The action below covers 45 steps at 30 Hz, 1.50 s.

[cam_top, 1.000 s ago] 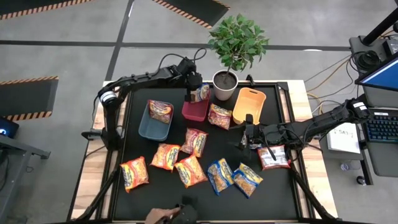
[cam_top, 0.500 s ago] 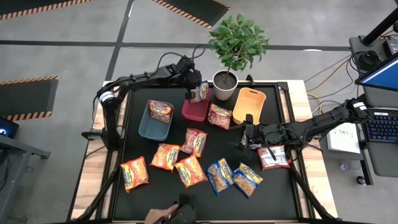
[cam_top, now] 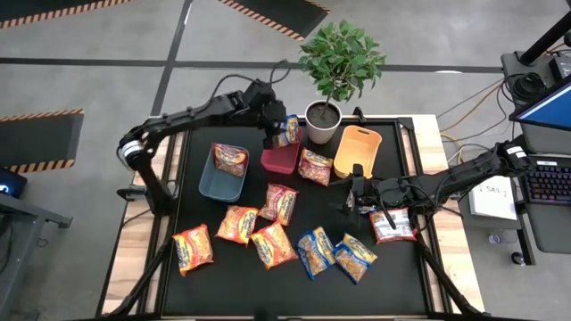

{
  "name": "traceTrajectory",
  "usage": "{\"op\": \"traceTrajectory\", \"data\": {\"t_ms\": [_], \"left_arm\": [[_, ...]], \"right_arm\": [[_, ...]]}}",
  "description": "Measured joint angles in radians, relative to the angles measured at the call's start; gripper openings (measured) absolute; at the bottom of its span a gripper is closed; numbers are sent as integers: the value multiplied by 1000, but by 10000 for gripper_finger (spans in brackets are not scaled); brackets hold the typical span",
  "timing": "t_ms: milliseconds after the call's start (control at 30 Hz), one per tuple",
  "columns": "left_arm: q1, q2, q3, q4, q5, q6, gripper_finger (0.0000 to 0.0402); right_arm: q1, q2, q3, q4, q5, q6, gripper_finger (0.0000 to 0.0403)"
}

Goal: Sort Maruchan noodles
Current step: Put top red noodle pack into the blue bin

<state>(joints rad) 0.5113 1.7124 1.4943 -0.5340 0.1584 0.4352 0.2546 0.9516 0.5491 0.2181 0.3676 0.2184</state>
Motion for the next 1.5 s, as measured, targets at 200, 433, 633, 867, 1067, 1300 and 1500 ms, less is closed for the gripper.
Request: {"op": "traceTrajectory", "data": {"t_ms": [200, 433, 633, 867, 1067, 1300, 1500], "left_arm": [[-158, -170, -196, 107, 2, -99, 124], [-379, -383, -541, 430, 1, -272, 118], [-544, -484, -790, 758, -49, -407, 118], [-627, -537, -896, 857, -147, -445, 118], [-624, -550, -883, 838, -152, -381, 118], [-610, -546, -875, 825, -153, -215, 118], [-614, -520, -870, 860, -150, -314, 118]], "right_arm": [[3, 38, -6, -8, 0, 154, 288], [3, 172, -6, -42, -9, 441, 287], [0, 250, 59, -163, -31, 614, 283], [-16, 277, 198, -365, -36, 682, 264], [-21, 283, 309, -481, -34, 675, 244], [-43, 315, 402, -562, -26, 649, 224], [-73, 404, 462, -563, -23, 582, 213]]}}
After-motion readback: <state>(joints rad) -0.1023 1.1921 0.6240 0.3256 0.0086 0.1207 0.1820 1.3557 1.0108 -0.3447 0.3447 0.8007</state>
